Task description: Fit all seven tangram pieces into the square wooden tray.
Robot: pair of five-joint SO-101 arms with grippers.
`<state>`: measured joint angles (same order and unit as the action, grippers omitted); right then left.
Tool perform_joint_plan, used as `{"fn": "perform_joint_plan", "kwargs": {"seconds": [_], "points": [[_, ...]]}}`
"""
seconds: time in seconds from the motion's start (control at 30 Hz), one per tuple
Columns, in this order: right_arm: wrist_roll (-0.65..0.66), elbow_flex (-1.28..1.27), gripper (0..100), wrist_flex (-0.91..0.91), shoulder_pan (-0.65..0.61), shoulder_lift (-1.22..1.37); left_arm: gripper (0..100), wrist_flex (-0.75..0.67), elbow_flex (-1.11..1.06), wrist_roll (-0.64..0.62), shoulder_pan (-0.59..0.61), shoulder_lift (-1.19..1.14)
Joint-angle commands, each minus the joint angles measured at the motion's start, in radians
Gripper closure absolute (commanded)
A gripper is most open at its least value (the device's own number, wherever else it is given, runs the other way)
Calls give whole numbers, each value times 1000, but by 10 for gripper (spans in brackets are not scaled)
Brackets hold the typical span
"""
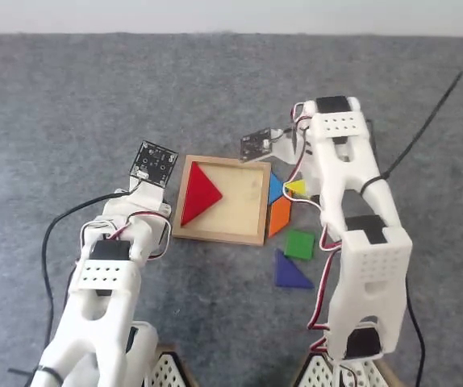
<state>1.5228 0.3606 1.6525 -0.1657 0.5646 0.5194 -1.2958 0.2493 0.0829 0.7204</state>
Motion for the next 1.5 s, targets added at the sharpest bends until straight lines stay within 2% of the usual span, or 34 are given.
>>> {"fn": "perform_joint_plan", "kwargs": {"seconds": [0.0, 0.27, 0.77, 1.1, 1.47], "points": [[95, 12, 621, 48, 56, -84, 945, -18, 7, 14, 3, 38], [166, 3, 619, 18, 117, -4, 945, -20, 7, 14, 5, 38], [170, -2, 619, -5, 42, 27, 945, -21, 7, 15, 5, 38], [186, -130, 619, -93, 50, 19, 945, -21, 7, 15, 5, 38], [184, -135, 621, -151, 68, 27, 945, -23, 7, 15, 5, 38]]}}
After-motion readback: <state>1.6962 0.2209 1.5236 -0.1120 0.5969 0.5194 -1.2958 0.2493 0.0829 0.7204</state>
